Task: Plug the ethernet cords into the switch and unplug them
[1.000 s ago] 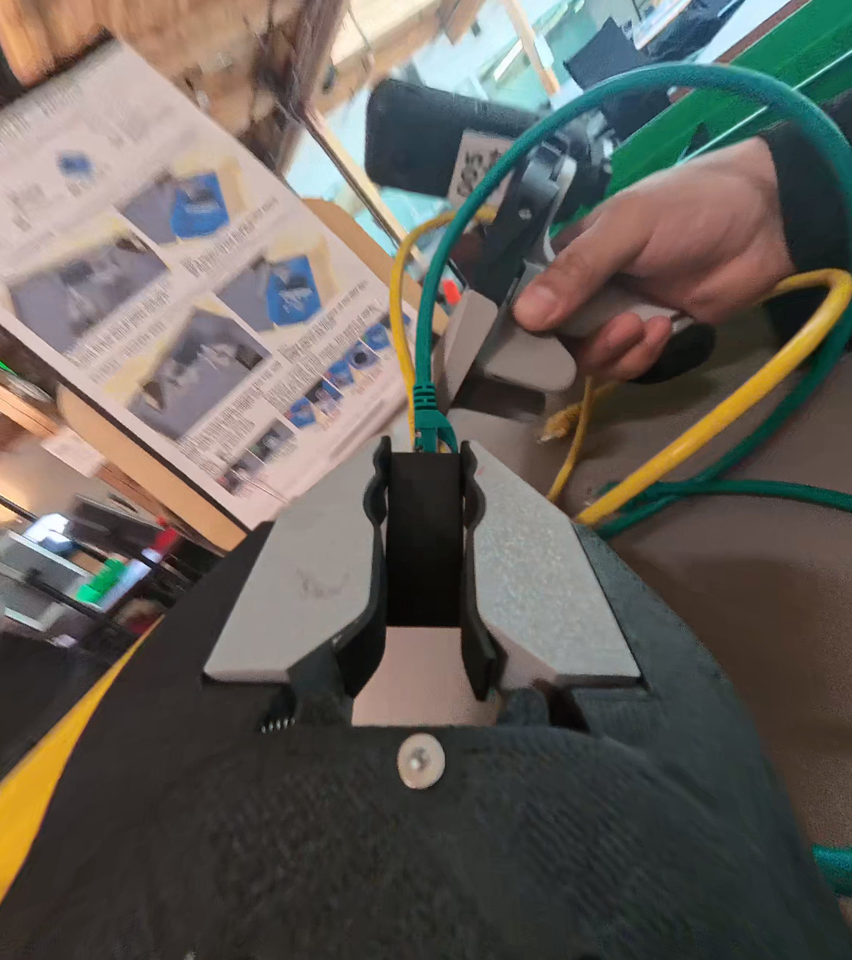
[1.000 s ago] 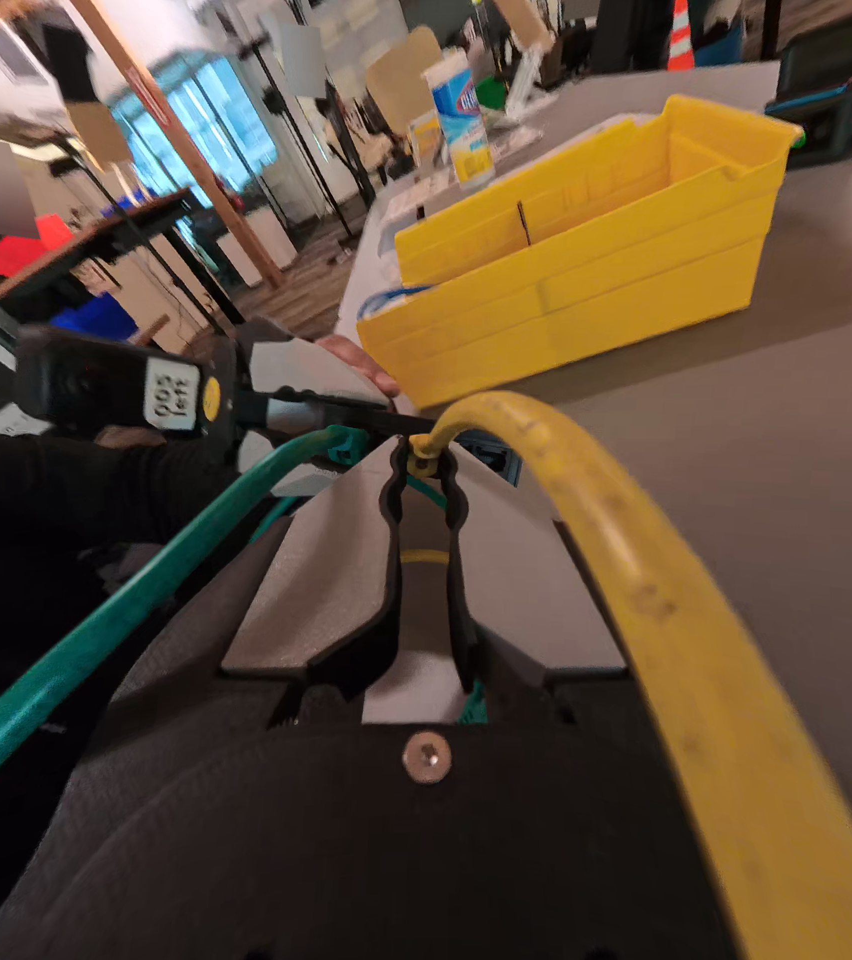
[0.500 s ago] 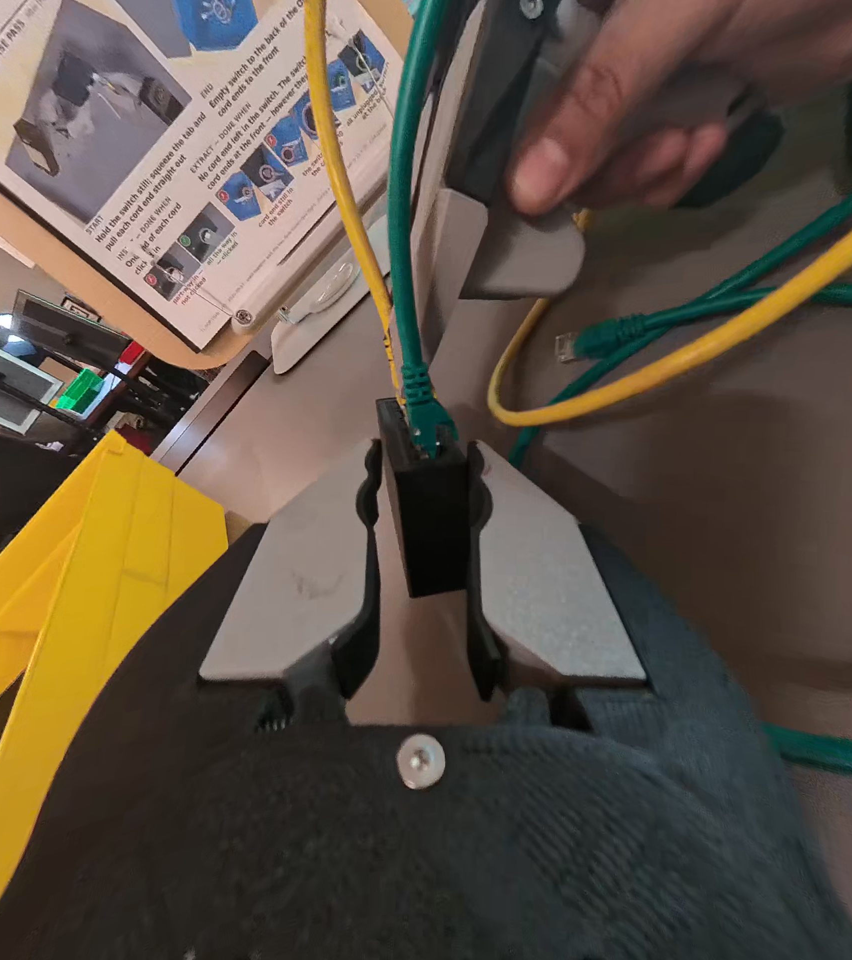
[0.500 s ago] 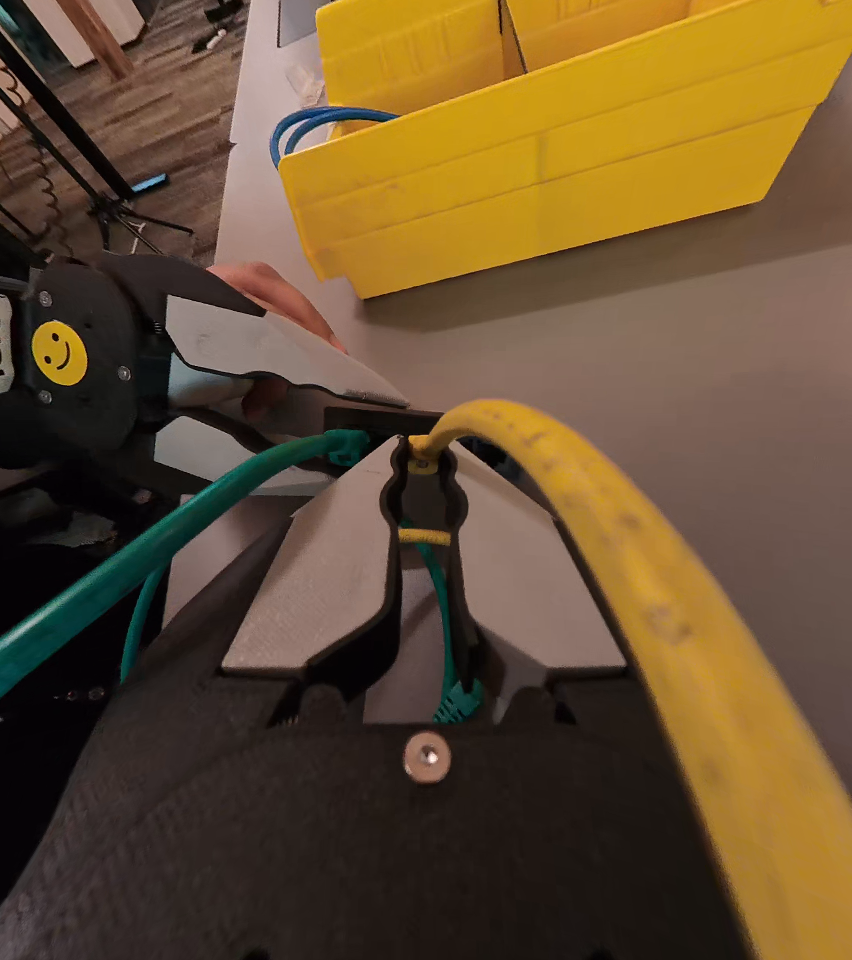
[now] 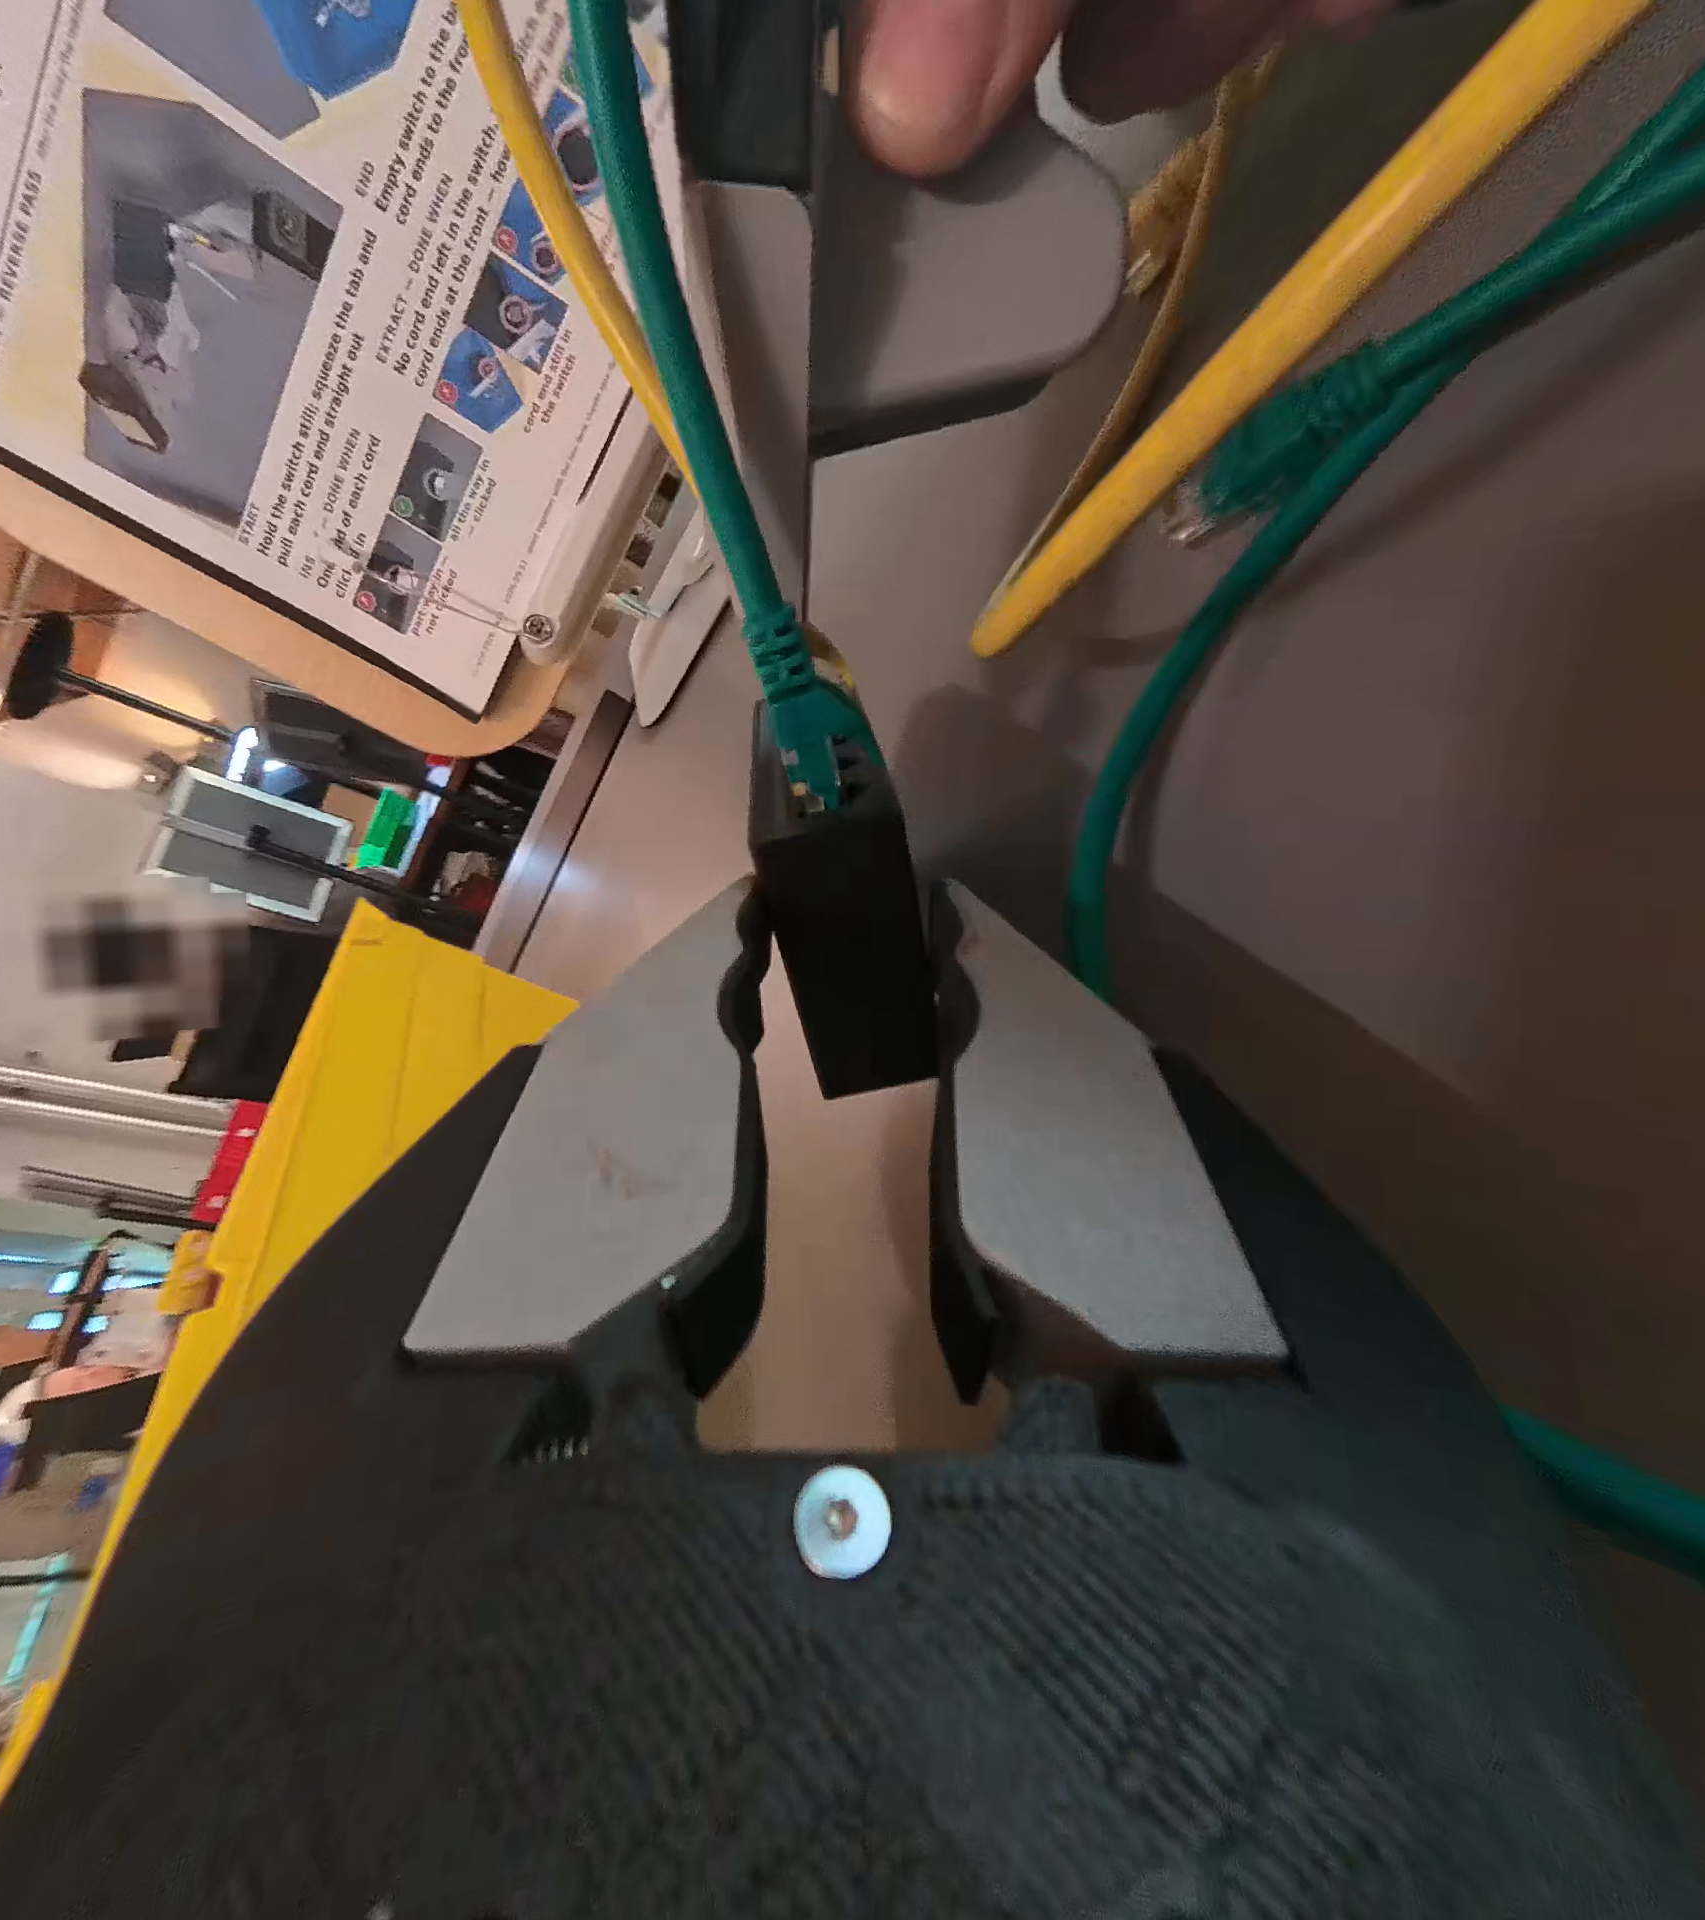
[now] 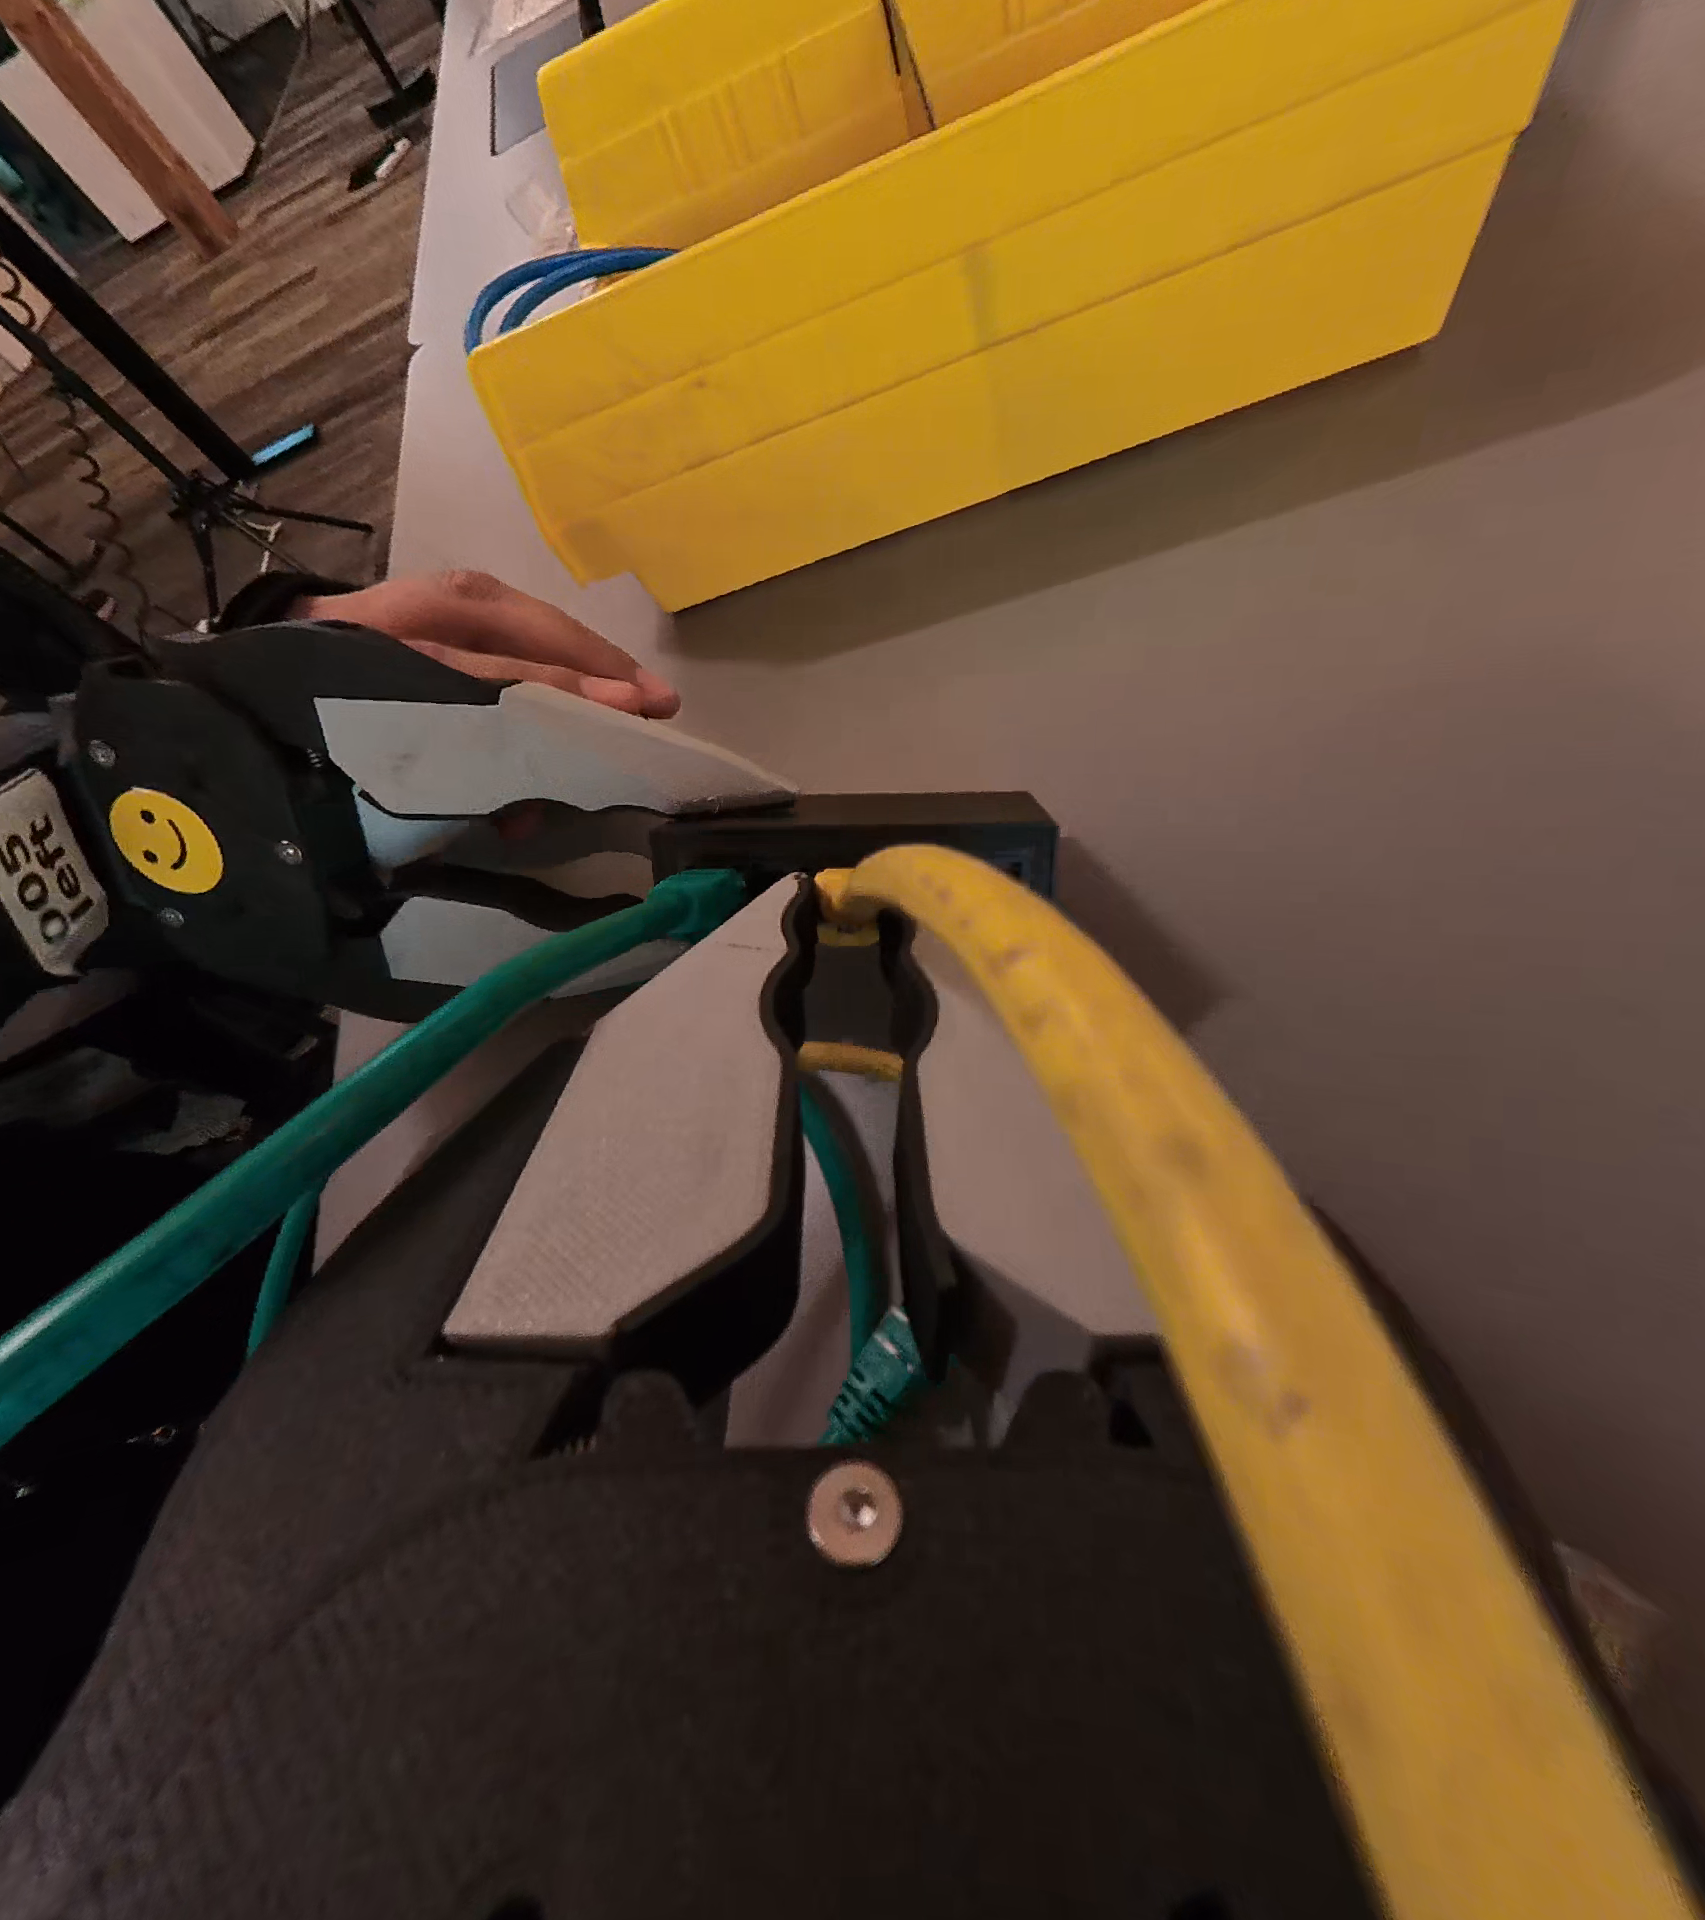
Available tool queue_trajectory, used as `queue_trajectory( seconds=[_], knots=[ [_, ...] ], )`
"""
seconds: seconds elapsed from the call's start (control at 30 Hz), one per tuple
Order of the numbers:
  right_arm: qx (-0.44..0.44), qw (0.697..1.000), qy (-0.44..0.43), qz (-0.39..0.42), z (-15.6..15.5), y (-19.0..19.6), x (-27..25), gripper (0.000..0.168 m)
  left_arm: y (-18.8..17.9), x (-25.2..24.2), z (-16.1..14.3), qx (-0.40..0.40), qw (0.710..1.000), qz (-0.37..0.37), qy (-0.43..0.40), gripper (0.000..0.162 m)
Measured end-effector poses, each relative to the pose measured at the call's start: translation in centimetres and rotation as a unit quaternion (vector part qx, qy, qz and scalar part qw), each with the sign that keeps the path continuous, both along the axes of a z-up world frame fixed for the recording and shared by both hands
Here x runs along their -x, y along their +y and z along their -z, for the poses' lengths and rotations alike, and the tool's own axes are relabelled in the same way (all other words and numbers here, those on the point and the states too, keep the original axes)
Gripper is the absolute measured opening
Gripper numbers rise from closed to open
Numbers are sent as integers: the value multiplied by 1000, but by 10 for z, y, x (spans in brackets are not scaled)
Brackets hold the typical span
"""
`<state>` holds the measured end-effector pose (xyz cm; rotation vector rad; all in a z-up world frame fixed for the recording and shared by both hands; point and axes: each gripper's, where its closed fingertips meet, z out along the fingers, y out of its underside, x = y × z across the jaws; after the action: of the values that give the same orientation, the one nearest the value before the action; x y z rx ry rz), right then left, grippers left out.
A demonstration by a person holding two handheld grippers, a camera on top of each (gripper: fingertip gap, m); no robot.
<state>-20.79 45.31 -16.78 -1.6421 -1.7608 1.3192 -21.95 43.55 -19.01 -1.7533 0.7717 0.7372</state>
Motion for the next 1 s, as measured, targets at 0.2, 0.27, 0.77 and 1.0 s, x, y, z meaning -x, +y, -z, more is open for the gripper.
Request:
queue_trajectory(
  seconds=[0.2,0.27,0.77,1.0],
  knots=[
    [28,999,20,10,-8,7,-1,11,6,2,-15,-21,999,-1,34,26],
    [43,999,27,7,-13,7,-3,12,7,0,-24,-43,998,11,33,26],
    [53,998,41,-9,-18,-4,0,10,16,-2,-25,-24,996,37,-75,26],
    [37,999,18,28,-11,-1,5,10,19,-3,-17,17,980,56,-191,26]
  ],
)
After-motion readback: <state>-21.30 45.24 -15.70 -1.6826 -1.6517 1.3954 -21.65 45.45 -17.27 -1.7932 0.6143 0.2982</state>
